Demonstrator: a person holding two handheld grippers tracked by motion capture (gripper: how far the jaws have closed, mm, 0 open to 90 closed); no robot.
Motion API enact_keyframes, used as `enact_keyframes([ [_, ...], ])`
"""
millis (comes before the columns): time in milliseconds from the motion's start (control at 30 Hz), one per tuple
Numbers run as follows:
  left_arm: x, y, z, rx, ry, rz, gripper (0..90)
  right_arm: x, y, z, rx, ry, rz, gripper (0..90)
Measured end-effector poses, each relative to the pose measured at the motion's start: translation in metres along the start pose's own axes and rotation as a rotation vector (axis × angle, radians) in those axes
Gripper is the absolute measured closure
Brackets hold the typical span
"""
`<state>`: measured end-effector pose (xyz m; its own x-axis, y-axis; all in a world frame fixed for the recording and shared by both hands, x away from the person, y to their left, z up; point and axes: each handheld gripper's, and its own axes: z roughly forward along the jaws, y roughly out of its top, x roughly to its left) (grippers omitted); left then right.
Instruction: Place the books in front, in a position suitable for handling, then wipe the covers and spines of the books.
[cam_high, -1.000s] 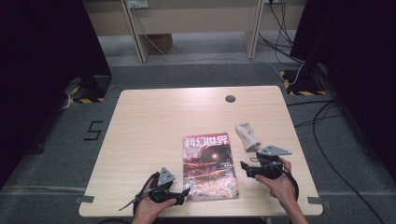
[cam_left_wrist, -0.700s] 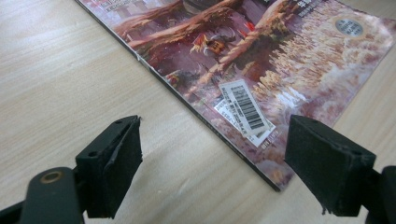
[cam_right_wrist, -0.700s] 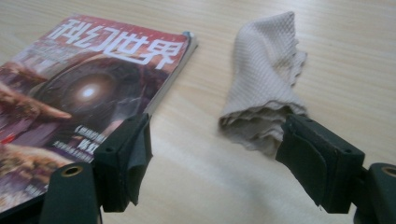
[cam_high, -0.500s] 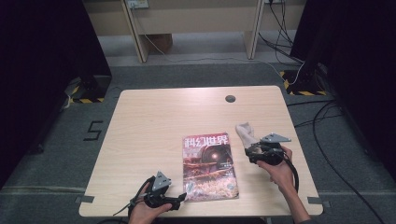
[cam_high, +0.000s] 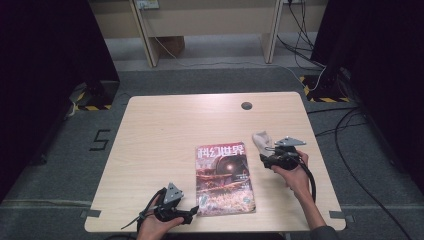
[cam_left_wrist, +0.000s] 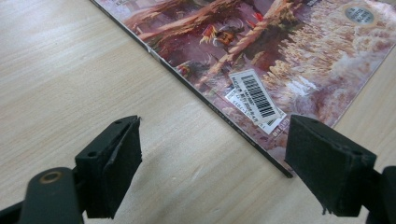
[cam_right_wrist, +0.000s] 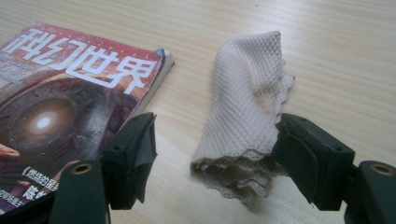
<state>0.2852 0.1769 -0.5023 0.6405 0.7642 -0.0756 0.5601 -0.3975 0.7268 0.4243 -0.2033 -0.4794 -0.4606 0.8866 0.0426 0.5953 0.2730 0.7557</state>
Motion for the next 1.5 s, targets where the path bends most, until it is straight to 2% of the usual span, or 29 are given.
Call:
enact_keyframes([
  [133,-0.003,0.001,0.001,0.000,0.000,0.020,18.2,0.000,-0.001,0.000,0.001,0.001,-0.012,29.2],
  [600,-0.004,0.000,0.002,0.008,0.005,0.026,18.2,0.000,0.002,0.002,-0.004,-0.002,-0.013,29.3],
  [900,-0.004,0.000,0.001,0.005,0.005,0.028,18.2,-0.004,0.012,0.022,0.005,-0.020,-0.041,41.0],
  [1033,-0.003,-0.001,0.001,0.005,0.011,0.027,18.2,-0.003,0.016,0.028,0.007,-0.048,-0.071,45.0],
  [1200,-0.003,-0.002,0.000,0.008,0.018,0.024,18.2,-0.004,0.020,0.035,0.008,-0.040,-0.073,49.3],
  [1333,-0.003,0.000,0.004,0.013,0.025,0.030,18.2,-0.005,0.022,0.045,0.039,-0.074,-0.084,52.0],
  [1467,-0.004,0.002,0.009,0.018,0.022,0.033,18.2,-0.008,0.017,0.055,0.090,-0.078,-0.081,55.7],
  [1500,-0.004,0.004,0.010,0.018,0.024,0.033,18.2,-0.008,0.016,0.057,0.080,-0.077,-0.083,56.9],
])
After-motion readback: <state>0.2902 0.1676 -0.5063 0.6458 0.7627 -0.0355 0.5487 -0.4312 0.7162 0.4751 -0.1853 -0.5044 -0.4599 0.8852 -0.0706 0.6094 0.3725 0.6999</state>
